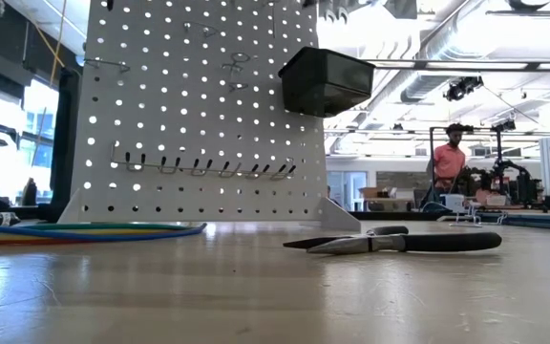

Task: Hang tools onto peg board
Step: Hang the safety glasses on the peg board

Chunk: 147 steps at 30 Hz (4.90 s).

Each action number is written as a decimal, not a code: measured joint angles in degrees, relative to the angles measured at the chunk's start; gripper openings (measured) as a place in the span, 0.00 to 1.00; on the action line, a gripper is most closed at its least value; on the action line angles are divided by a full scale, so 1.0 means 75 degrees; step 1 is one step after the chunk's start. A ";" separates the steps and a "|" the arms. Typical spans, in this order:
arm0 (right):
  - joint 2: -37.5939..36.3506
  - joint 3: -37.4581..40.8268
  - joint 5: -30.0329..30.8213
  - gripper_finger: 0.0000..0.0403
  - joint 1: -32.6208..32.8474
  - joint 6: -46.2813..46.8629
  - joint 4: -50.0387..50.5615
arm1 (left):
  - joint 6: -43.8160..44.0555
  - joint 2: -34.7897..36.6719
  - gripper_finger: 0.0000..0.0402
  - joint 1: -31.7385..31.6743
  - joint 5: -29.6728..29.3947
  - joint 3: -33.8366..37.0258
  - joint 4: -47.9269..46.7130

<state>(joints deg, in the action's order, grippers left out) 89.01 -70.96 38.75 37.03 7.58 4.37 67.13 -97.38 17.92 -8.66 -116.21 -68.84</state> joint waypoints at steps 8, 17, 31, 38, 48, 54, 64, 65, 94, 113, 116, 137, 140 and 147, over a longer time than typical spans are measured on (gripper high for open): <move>0.0806 -0.0375 0.0835 0.43 -0.0112 -0.1631 0.0078 | 0.0235 -0.0009 0.03 -0.0262 0.0725 -0.0280 -0.0035; 0.1664 -0.1491 0.1807 0.43 -0.0407 -0.2420 0.0293 | 0.0366 -0.0012 0.03 -0.0752 0.0891 -0.0293 0.0311; 0.1711 -0.2283 0.1945 0.38 -0.0598 -0.1014 0.1518 | 0.0380 -0.0015 0.03 -0.0672 0.0931 -0.0293 0.0319; 0.1711 -0.2288 0.1949 0.33 -0.0399 -0.1007 0.1825 | 0.0365 -0.0015 0.03 -0.0681 0.0924 -0.0293 0.0292; 0.1711 -0.2291 0.1934 0.33 -0.0573 -0.0812 0.1931 | 0.0365 -0.0015 0.03 -0.0681 0.0951 -0.0293 0.0326; 0.1711 -0.2290 0.1376 0.33 -0.0757 -0.0805 0.1917 | 0.0415 -0.0015 0.03 -0.0681 0.0978 -0.0291 0.0370; 0.1711 -0.2289 0.1546 0.09 -0.0606 -0.0811 0.1893 | 0.0295 -0.0015 0.03 -0.0681 0.0972 -0.0293 0.0367; 0.1711 -0.2291 0.1547 0.07 -0.0588 -0.0812 0.1889 | 0.0295 -0.0015 0.03 -0.0682 0.0969 -0.0290 0.0367; 0.1402 -0.2288 0.1590 0.08 -0.0272 -0.0608 0.1552 | 0.0292 0.0614 0.16 -0.0467 0.1159 -0.0290 0.0344; 0.1396 -0.1927 -0.1192 0.08 -0.1304 -0.0126 -0.0165 | -0.0432 0.1623 0.16 0.3417 -0.4534 -0.0290 0.1357; 0.1405 -0.1568 -0.1520 0.08 -0.1502 0.0288 -0.0499 | -0.0041 0.1415 0.16 0.3837 -0.5400 -0.0290 0.1381; 0.1402 -0.1352 -0.1599 0.08 -0.2112 0.0332 -0.0569 | 0.1044 0.0148 0.16 0.5430 -0.9002 -0.0284 0.1471; 0.1402 -0.1328 -0.1604 0.08 -0.2059 0.0612 -0.0608 | 0.1041 0.0134 0.16 0.5428 -0.9015 -0.0284 0.1594; 0.1334 -0.0612 -0.1466 0.08 -0.1883 0.0925 -0.1648 | 0.1035 0.0134 0.16 0.5419 -0.9076 -0.0284 0.1629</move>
<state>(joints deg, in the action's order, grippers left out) 99.01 -75.55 27.76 22.91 14.52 -8.00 74.89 -96.38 58.57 -76.72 -118.34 -56.62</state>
